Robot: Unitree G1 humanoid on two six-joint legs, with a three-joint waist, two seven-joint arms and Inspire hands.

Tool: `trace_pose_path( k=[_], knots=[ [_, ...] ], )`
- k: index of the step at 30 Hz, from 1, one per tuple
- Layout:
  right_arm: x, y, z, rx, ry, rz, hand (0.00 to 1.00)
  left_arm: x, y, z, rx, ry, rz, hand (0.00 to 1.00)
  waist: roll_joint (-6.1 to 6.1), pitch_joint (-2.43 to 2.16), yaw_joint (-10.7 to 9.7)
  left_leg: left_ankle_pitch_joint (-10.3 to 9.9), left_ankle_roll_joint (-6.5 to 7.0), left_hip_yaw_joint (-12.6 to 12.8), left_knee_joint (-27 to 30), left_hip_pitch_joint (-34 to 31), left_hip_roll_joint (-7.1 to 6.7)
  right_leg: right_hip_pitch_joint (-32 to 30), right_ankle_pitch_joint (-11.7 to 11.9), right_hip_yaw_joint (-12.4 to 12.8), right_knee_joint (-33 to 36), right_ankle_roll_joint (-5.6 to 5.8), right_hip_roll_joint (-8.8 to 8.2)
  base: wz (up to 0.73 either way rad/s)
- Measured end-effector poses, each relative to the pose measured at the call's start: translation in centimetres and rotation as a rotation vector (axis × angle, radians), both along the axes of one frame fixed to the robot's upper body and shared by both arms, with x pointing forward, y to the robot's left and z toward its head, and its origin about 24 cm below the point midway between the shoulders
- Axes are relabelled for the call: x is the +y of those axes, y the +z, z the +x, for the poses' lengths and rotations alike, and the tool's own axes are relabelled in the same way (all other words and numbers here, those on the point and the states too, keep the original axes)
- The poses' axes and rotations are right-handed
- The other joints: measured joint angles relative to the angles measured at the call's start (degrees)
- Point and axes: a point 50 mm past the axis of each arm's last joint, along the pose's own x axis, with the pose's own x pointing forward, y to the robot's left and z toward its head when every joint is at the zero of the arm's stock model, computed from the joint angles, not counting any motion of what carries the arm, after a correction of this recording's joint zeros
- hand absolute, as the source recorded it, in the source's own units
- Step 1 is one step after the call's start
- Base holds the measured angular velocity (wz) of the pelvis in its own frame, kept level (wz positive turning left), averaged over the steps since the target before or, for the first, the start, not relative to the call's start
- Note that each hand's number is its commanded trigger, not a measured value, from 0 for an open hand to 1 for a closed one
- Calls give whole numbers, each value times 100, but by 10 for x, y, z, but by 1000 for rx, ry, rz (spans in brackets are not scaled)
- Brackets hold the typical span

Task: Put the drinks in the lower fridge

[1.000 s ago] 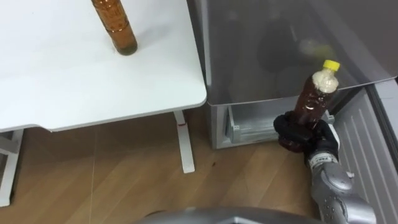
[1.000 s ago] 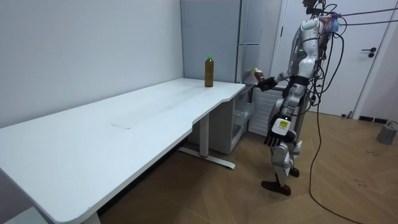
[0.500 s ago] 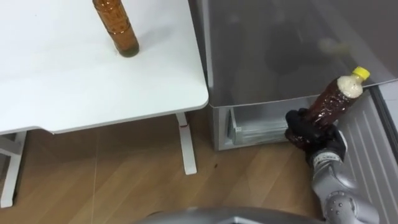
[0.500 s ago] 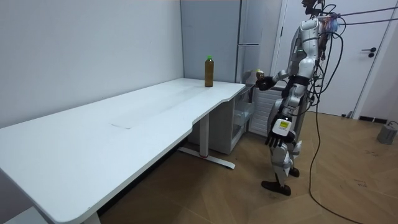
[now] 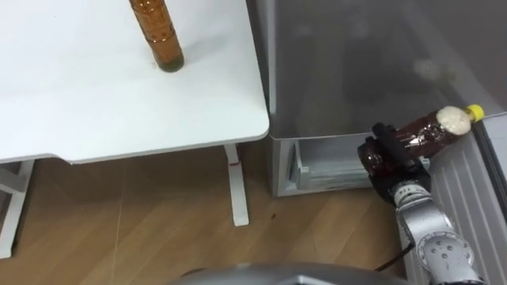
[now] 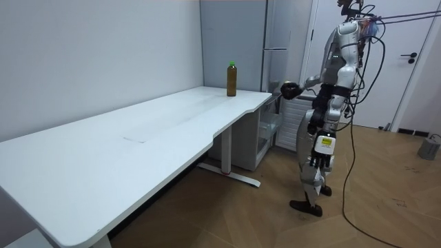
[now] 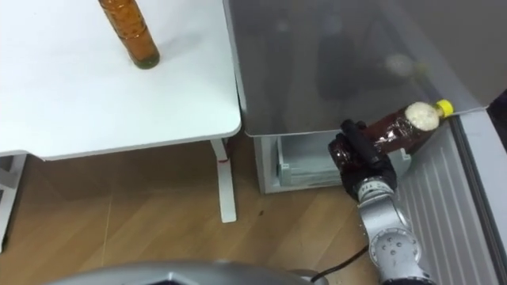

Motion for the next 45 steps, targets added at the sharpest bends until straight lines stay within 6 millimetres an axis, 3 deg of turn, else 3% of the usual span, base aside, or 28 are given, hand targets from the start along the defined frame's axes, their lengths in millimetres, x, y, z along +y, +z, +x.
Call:
trace_pose_path(
  k=[7, 15, 23, 29, 37, 41, 44, 45],
  knots=[
    [3, 1, 3, -84, -33, 136, 100, -2, 0, -5, 38, -22, -33, 0, 40, -22, 72, -10, 2, -173, 122, -95, -15, 16, -1, -151, -5, -1, 1, 11],
    [1, -14, -2, -46, -73, 190, 100, -2, 0, -6, 46, -21, -35, 0, 79, -21, 96, -11, 3, -186, 115, -59, -21, 88, -13, -165, -12, -2, -3, 2],
    [1, -15, -2, -61, -83, 218, 100, -2, 1, -4, 51, -16, -37, 0, 76, -22, 117, -11, 2, -184, 116, -57, -25, 88, -14, -168, -22, -2, -7, 0],
    [-1, -23, -9, -25, -111, 236, 100, -2, 1, -5, 53, -14, -37, 0, 84, -25, 243, -13, 4, -203, 164, -53, -25, 93, -13, -170, -14, -3, -7, 1],
    [-6, -37, -16, 53, -159, 246, 100, -4, 2, -1, 48, -19, -52, 0, 241, -43, 216, -17, 11, -321, 292, -261, -41, -25, -27, -251, 63, -3, -21, 5],
    [-5, -35, -2, 39, -161, 263, 100, -4, 1, 12, 11, -34, -60, 0, 246, -42, 200, -16, 13, -406, 498, -585, -52, -375, -127, -357, 412, -24, -68, 15],
    [-2, -23, 28, -27, -143, 282, 100, -2, -1, 28, -15, -50, -57, 0, 236, -33, 166, -14, 15, -484, 808, -1063, -79, -859, -279, -410, 881, -40, -134, 18],
    [0, -22, 37, -36, -146, 296, 100, 0, -1, 38, -29, -69, -50, 0, 188, -4, 151, -15, 15, -495, 950, -1282, -89, -1143, -371, -408, 1126, -58, -174, 8]
  ],
)
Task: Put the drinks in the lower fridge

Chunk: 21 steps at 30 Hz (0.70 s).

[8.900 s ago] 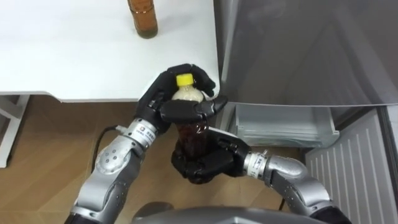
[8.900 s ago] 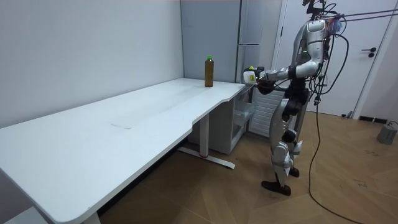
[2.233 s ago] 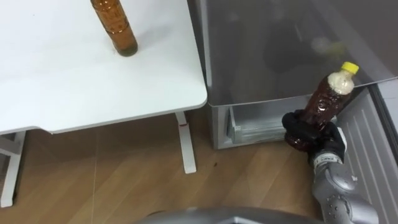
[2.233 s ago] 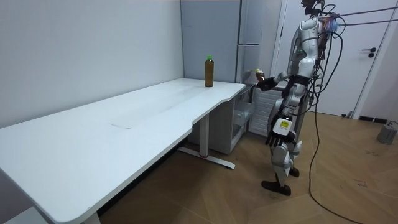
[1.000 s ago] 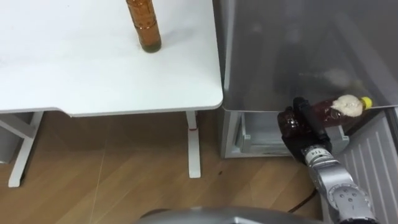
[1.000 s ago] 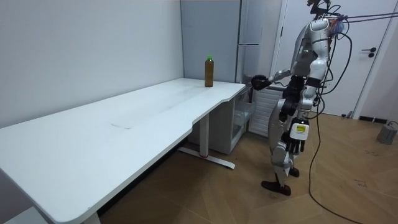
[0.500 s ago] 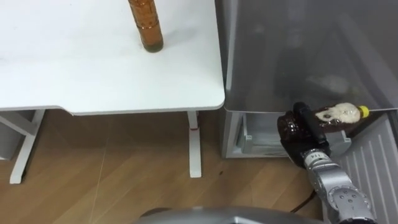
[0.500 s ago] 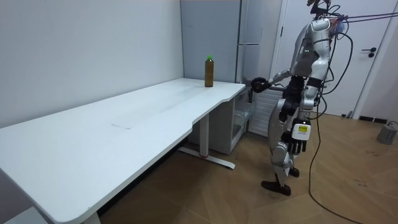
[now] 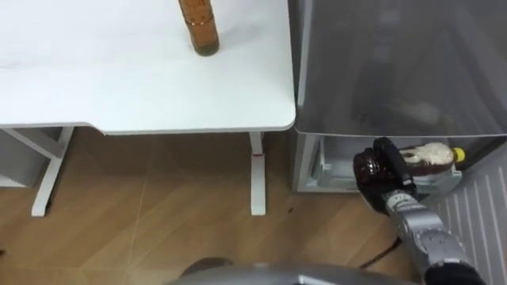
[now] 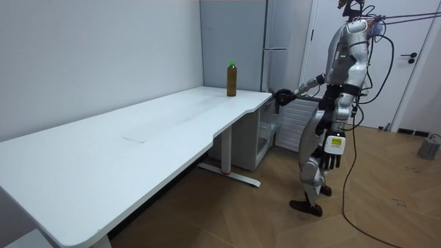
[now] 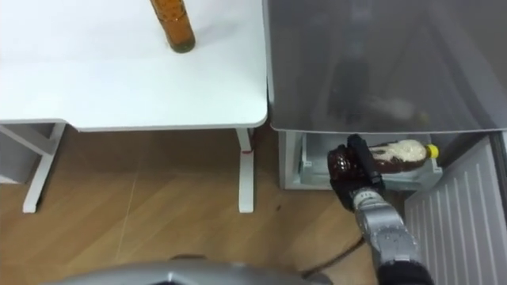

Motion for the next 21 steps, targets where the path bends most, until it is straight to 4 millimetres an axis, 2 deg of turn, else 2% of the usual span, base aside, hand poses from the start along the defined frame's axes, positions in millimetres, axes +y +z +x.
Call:
trace_pose_path(
  k=[2, 4, 7, 10, 13, 15, 17, 21],
  knots=[
    [2, 2, 14, 1, 9, 5, 100, 2, 0, 17, -24, -44, 14, 0, -20, 33, -37, 0, 0, -6, 240, -374, 8, -420, -92, 35, 372, -35, -31, 3],
    [4, 10, 39, -8, 16, 3, 100, 5, 1, 41, -80, -88, 27, 0, -46, 106, -51, -1, -2, -19, 657, -1004, 45, -1058, -166, 64, 877, -97, -47, 0],
    [4, 21, 63, -25, 19, -10, 100, 1, 1, 65, -119, -155, 27, 0, 47, 150, -21, -7, 3, -44, 1058, -1692, 47, -1809, -298, 54, 1441, -129, -116, 8],
    [5, 26, 69, -63, 27, -12, 100, -2, 2, 79, -151, -184, 28, 0, 98, 137, 135, 10, -4, -44, 1276, -2212, 10, -2438, -391, 93, 1878, -156, -203, 3],
    [4, 23, 69, -50, 48, -37, 100, -3, 2, 83, -160, -204, 45, 0, 115, 134, 298, 47, -14, 0, 1419, -2536, -13, -2825, -412, 173, 2185, -190, -260, 0],
    [3, 22, 69, -44, 46, -37, 100, -3, 2, 83, -158, -217, 55, 0, 118, 135, 345, 47, -17, 5, 1544, -2743, -44, -3058, -455, 193, 2396, -252, -312, 6],
    [-1, 25, 71, -55, 44, -48, 100, -4, 2, 86, -164, -229, 62, 0, 115, 134, 396, 46, -20, 21, 1679, -2977, -65, -3329, -504, 240, 2603, -265, -343, 3],
    [-7, 46, 91, -120, 54, -72, 100, -4, 3, 92, -183, -214, 77, 0, 52, 162, 396, 53, -29, 107, 1859, -3407, -81, -3852, -577, 321, 2949, -319, -425, 0]
  ],
)
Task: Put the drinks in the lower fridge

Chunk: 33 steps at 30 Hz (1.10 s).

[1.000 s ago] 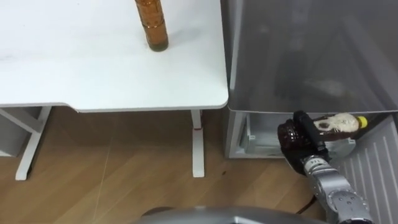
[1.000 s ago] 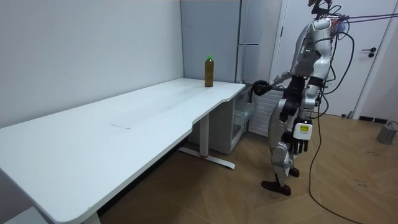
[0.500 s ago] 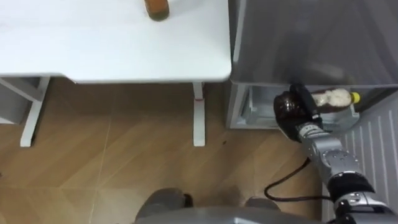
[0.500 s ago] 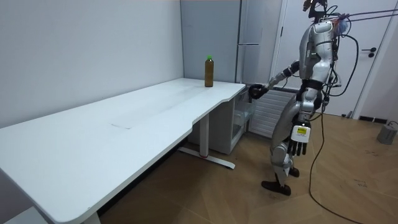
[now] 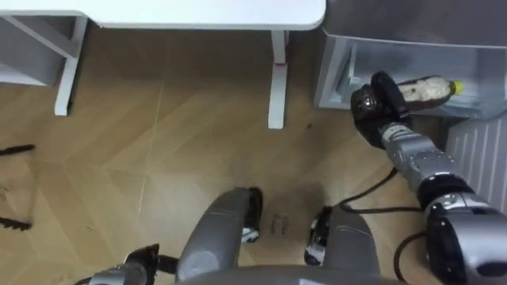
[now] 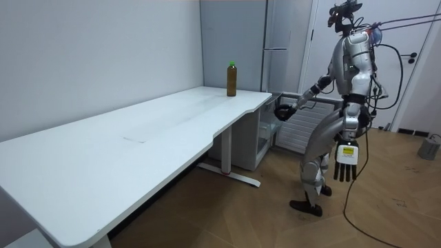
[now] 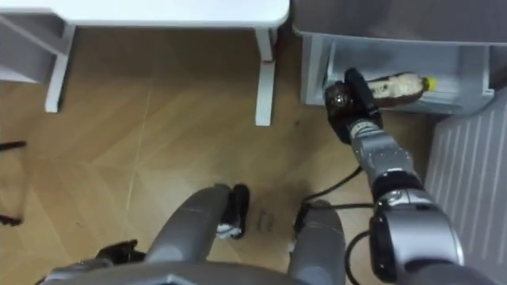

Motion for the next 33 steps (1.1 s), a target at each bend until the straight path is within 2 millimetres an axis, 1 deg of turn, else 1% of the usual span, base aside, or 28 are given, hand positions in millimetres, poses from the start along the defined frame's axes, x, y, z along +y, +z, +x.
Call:
trace_pose_path(
  k=[1, 2, 4, 5, 6, 9, 10, 16, 17, 18, 19, 22, 28, 33],
  knots=[
    [-1, 10, 9, -28, 7, -9, 100, 1, 1, 3, -19, 31, -3, 0, -35, 6, -2, 0, -6, 8, 73, -130, 18, -140, -13, 5, 74, -24, 2, 0],
    [-3, 15, 13, -44, 8, -15, 100, 2, 1, 6, -32, 46, -2, 0, -47, 11, -2, -4, -12, 8, 117, -206, 33, -204, -17, -8, 107, -43, 3, 0],
    [-7, 35, 28, -101, 9, -35, 100, 2, 3, 12, -66, 96, -10, 0, -76, 29, 0, -25, -24, -8, 297, -417, 100, -361, -16, -80, 168, -96, 5, 0],
    [-8, 38, 31, -110, 9, -38, 100, 2, 3, 12, -70, 109, -9, 0, -95, 33, -1, -26, -26, -13, 305, -436, 99, -378, -13, -83, 173, -103, 18, 0],
    [-10, 44, 34, -126, 7, -43, 100, 2, 3, 12, -74, 139, -11, 0, -141, 35, 7, -31, -31, -12, 329, -486, 101, -427, -13, -67, 190, -102, 41, 0],
    [-15, 53, 40, -137, 17, -84, 100, 4, 4, 13, -81, 163, -6, 0, -196, 35, 69, -80, -37, -23, 417, -718, 127, -642, -14, -49, 260, -101, 80, -2],
    [-16, 58, 42, -145, 21, -99, 100, 5, 4, 13, -83, 162, -3, 0, -207, 32, 61, -79, -36, -23, 435, -816, 122, -736, -12, -49, 283, -100, 71, 0],
    [-17, 72, 51, -174, 28, -121, 100, 6, 4, 13, -87, 148, 6, 0, -209, 33, 59, -88, -22, -24, 532, -1058, 114, -927, -37, -79, 365, -83, 41, 6],
    [-16, 73, 52, -174, 27, -122, 63, 7, 4, 13, -88, 147, 7, 0, -208, 32, 59, -92, -16, -24, 554, -1079, 121, -939, -38, -87, 365, -84, 43, 0],
    [-16, 77, 55, -176, 25, -123, 0, 8, 5, 13, -89, 146, 9, 0, -209, 32, 51, -100, -5, -24, 569, -1118, 129, -967, -38, -100, 370, -84, 44, 0],
    [-16, 81, 57, -179, 22, -127, 0, 9, 5, 14, -91, 145, 12, 0, -207, 31, 10, -105, 2, -25, 586, -1151, 130, -986, -38, -115, 372, -83, 38, 3],
    [-16, 89, 61, -176, 12, -131, 0, 14, 6, 13, -91, 144, 26, 0, -209, 29, -26, -123, 34, -23, 654, -1202, 121, -1015, -41, -148, 393, -78, -5, 2],
    [-24, 91, 60, -144, 2, -180, 0, 18, 7, 14, -101, 150, 38, 0, -205, 26, -12, -165, 86, 7, 724, -1211, 90, -1020, -68, -120, 464, -28, -54, 0],
    [-24, 90, 60, -136, 8, -201, 0, 19, 8, 14, -101, 149, 37, 0, -205, 27, -14, -168, 92, 28, 757, -1198, 88, -1020, -76, -87, 509, -17, -57, 0]
  ],
)
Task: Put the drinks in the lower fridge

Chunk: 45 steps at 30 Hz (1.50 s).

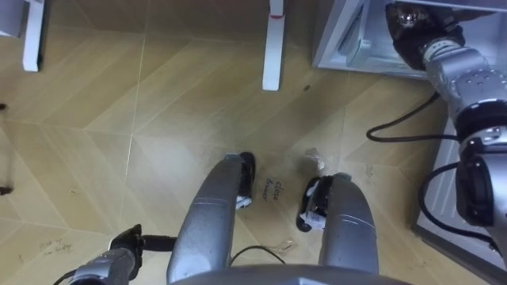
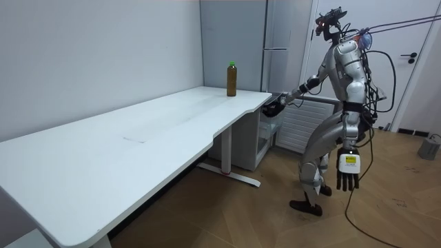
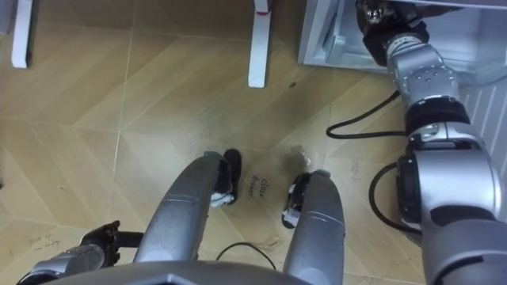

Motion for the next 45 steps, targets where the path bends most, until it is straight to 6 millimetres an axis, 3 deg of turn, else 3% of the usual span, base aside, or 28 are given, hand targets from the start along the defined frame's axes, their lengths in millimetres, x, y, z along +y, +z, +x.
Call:
trace_pose_path(
  k=[8, 16, 24, 29, 45],
  knots=[
    [-2, -6, -3, 27, -12, 9, 0, 0, 0, -1, 3, 2, -4, 0, 0, 0, 26, 1, 0, 17, -51, 140, -8, 125, -7, 20, -13, 5, 0, 0],
    [-9, -38, -25, 85, -36, 58, 0, -2, -1, -3, 2, 8, -16, 0, 2, 0, 163, 12, -12, 17, -530, 791, -5, 768, 49, 18, -539, 86, 93, -3],
    [-10, -57, -39, 116, -10, 57, 0, -3, -1, -1, -19, 22, -39, 0, -1, 0, 110, 14, -11, 32, -955, 1306, 0, 1321, 130, -20, -1110, 146, 160, -2],
    [-13, -80, -61, 204, -3, 89, 0, -2, -1, -3, -26, 78, -60, 0, -5, -1, 101, 15, -10, 24, -1293, 1878, -2, 1973, 201, -132, -1592, 192, 181, 1],
    [-14, -97, -78, 262, 9, 120, 0, 1, -2, -13, -9, 106, -87, 0, 9, -31, 32, 54, 48, 36, -1680, 2630, -49, 2759, 312, -160, -2008, 282, 198, 0]
  ],
)
